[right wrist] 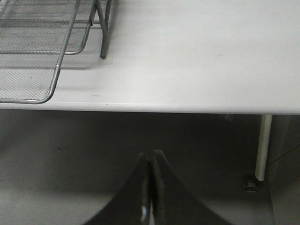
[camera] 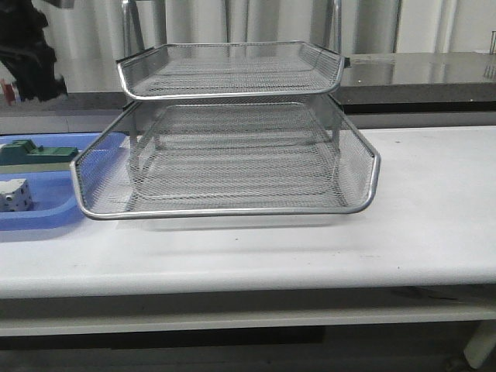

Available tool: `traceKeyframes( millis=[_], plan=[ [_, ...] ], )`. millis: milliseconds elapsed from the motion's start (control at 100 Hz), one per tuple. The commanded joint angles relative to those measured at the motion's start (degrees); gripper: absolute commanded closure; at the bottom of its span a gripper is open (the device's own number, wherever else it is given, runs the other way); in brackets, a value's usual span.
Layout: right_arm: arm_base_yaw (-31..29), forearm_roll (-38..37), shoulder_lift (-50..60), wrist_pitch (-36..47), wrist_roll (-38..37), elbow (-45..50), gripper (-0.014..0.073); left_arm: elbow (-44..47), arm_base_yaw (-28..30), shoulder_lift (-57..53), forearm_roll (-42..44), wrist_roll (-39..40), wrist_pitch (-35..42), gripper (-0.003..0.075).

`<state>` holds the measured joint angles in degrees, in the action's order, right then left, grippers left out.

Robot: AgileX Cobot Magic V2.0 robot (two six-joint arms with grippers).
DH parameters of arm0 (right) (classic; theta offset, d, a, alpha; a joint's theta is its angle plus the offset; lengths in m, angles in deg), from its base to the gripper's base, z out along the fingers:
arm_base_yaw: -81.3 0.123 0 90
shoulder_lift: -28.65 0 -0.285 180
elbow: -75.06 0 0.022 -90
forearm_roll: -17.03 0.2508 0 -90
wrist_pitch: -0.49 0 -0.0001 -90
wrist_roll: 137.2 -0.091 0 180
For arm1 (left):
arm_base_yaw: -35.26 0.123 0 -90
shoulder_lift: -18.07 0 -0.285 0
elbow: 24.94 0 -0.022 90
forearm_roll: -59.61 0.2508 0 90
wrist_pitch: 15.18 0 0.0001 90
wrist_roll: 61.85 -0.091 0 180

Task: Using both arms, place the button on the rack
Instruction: 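Lift the red button with the left gripper toward the rack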

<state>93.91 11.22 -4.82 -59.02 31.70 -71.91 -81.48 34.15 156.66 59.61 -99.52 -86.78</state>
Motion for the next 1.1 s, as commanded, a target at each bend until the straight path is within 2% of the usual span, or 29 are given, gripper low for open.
traceKeyframes(
  millis=[0,270,650,840,1090],
  plan=[
    [0.03,-0.69,-0.21,3.47,-0.05,-1.70,0.0664,-2.11,0.31,-7.46,-2.38,1.08,-1.21,0.0741],
    [0.03,-0.69,-0.21,3.47,-0.05,-1.70,0.0664,1.53,-0.16,-17.21,-6.40,2.21,-1.21,0.0741],
    [0.03,-0.69,-0.21,3.47,-0.05,-1.70,0.0664,18.70,-0.94,-31.55,-11.54,1.33,-1.21,0.0741],
    [0.03,-0.69,-0.21,3.47,-0.05,-1.70,0.0664,22.86,-5.89,-34.60,-12.17,0.18,-1.21,0.0741],
    [0.03,-0.69,-0.21,3.47,-0.05,-1.70,0.0664,24.47,-17.66,-34.58,-12.42,0.00,-1.21,0.0741]
  ],
)
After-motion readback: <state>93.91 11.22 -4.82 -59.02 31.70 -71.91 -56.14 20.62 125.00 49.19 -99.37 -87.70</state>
